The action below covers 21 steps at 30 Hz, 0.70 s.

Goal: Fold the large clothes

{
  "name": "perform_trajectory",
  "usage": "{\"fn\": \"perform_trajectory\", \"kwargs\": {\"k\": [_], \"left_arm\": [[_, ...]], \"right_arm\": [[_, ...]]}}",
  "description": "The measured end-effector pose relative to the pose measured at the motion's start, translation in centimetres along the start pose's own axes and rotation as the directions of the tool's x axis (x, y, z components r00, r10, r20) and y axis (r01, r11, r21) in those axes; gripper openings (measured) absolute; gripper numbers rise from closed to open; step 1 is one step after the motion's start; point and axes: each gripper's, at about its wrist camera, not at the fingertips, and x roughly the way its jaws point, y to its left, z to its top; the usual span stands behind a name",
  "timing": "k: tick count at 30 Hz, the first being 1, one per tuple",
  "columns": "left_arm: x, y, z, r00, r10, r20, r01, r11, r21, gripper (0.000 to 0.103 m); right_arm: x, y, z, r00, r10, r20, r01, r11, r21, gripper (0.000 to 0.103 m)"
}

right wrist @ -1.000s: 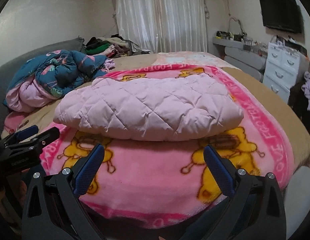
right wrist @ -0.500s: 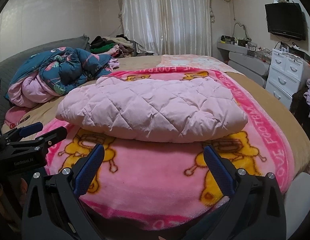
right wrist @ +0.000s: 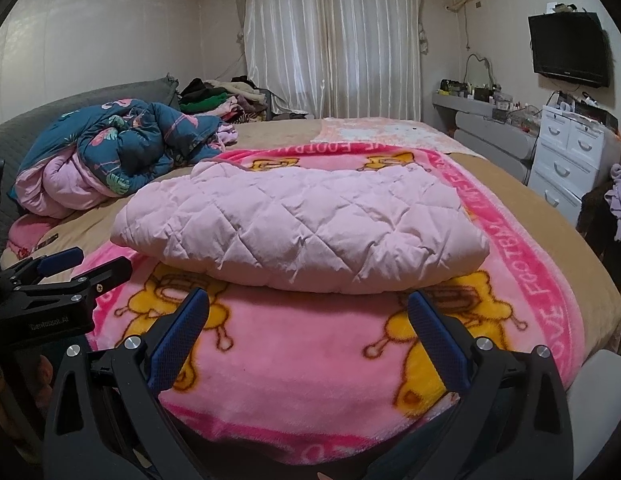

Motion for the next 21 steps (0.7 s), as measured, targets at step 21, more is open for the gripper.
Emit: {"fn": "perform_trajectory", "kwargs": {"k": [21], "left_arm": [[-0.23, 0.43, 0.20, 1.000, 0.005, 0.003, -0.005, 1.000, -0.005, 0.094]], "right_arm": [[0.10, -0.11, -0.22, 1.000, 0.002, -0.006, -0.002, 1.000, 0.002, 0.099]]}}
